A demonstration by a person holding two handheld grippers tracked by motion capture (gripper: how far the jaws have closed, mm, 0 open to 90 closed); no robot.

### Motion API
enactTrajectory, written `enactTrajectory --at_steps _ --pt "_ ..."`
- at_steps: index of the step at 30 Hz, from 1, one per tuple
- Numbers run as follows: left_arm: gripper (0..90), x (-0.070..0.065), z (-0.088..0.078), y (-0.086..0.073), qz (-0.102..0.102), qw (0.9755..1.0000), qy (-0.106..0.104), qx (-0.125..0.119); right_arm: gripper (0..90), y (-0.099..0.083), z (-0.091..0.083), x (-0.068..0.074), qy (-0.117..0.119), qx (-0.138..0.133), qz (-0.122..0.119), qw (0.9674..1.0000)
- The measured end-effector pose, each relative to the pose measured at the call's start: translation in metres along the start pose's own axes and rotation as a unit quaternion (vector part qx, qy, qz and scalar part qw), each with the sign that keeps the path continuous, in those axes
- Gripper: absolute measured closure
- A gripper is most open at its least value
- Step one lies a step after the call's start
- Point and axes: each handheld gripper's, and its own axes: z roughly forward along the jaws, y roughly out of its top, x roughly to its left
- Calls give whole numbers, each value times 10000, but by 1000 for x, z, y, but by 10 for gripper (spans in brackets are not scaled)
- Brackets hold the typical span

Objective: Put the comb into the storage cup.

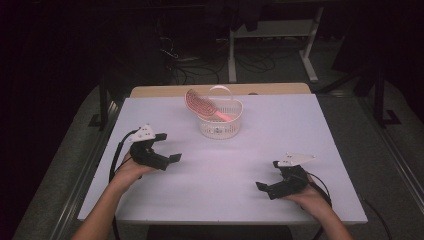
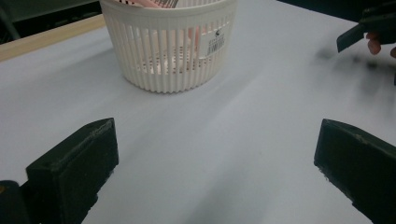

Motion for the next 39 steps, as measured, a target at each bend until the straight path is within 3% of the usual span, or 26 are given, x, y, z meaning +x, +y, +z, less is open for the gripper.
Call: enactTrajectory --at_steps 9,27,39 --pt "0 -12 -12 -18 12 10000 -54 -12 0 2 -1 -1 -29 -18 -23 10000" --pt "0 -20 -24 -54 -107 9993 14 349 0 4 -2 -1 -36 26 -68 10000" --pt "0 -20 -24 -59 -125 9990 0 420 0 3 -1 -2 -61 37 -90 9999"
